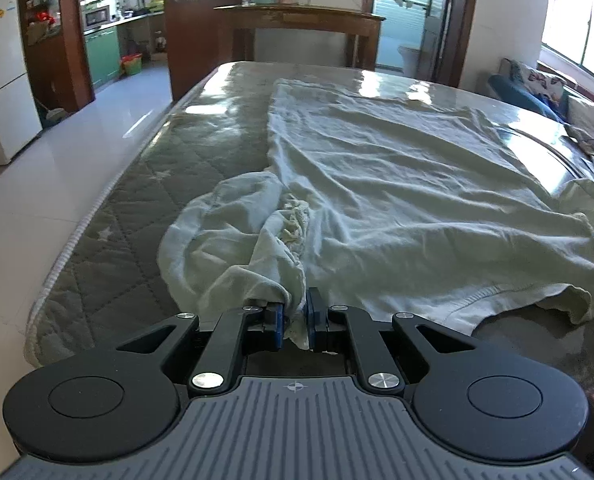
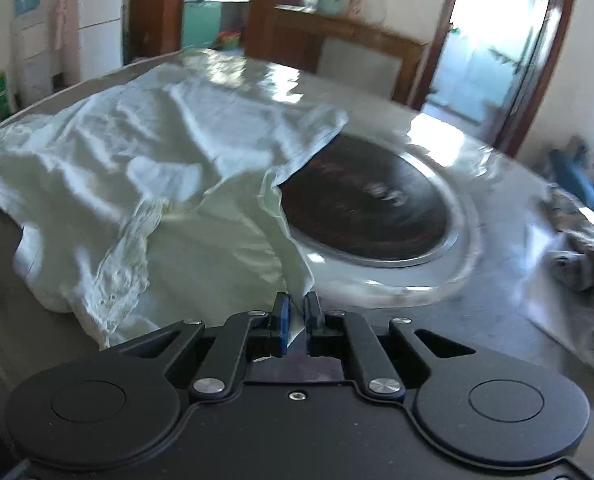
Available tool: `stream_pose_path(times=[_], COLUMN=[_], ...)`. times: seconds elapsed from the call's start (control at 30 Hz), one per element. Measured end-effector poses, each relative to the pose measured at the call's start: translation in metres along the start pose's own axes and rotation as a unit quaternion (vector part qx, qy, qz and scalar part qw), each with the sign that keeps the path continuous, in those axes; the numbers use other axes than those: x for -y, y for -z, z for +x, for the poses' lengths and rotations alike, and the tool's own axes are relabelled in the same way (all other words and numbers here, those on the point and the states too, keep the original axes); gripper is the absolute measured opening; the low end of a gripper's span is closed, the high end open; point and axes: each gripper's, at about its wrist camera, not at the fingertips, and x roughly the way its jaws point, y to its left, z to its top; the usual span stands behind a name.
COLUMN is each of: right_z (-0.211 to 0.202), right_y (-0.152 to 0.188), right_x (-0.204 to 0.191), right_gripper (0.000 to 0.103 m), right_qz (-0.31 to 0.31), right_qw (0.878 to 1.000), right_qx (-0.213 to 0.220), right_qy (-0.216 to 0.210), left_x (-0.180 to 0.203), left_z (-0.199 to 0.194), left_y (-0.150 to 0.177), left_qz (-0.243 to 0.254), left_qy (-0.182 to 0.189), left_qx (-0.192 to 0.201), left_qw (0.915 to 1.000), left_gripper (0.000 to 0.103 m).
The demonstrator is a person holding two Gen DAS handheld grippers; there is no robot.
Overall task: Fold clothes
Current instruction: 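Lay the T-shirt down on the mattress and open both grippers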
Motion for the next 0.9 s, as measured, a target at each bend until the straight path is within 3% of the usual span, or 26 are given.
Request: stream_pose_path(times=[0.17,0.33,0.43,0.6,0.77,0.9], right_z=[-0.020,-0.019,-0.028,-0.041,-0.050,-0.055], right_y=[0.013,0.022,0.013,-0.002,-0.008,-0.008], right_x=[0.011,0.019,0.022,0.023,0.025,0.031], right_gripper=[0.008,0.030,0.036,0.038,0.043,0.047], right_qz=[0.016,0.017,0.018,0.015,0.012,0.020], right_qw=[0.999,0.998,0.998,0.999,0.999,0.999], right_qx=[-0.012,-0.038,-0.027,0.002,0.003,0.009], right_qy=[0.034,0.045,0.046,0.043,0.038,0.043], left_x=[0.010,0.009,0.003,-0.007,-0.021,-0.039], left_z=[0.000,-0.003,-0.009,-0.022,-0.036,-0.042], left_y=[0.003,0.000,-0.001,0.000,0.001,-0.008], left_qz=[0.011,0.019,0.030,0.045,0.034,0.011], left_qy=[0.027,0.033,0.036,0.039,0.044,0.023], left_qx=[-0.008,-0.012,-0.012,-0.015,-0.012,0.010], left_qw=[0.9996,0.9992,0.9988,0.9981,0.9984,0.9996], left_gripper=[0.011,0.017,0.024,0.033,0.035,0.036])
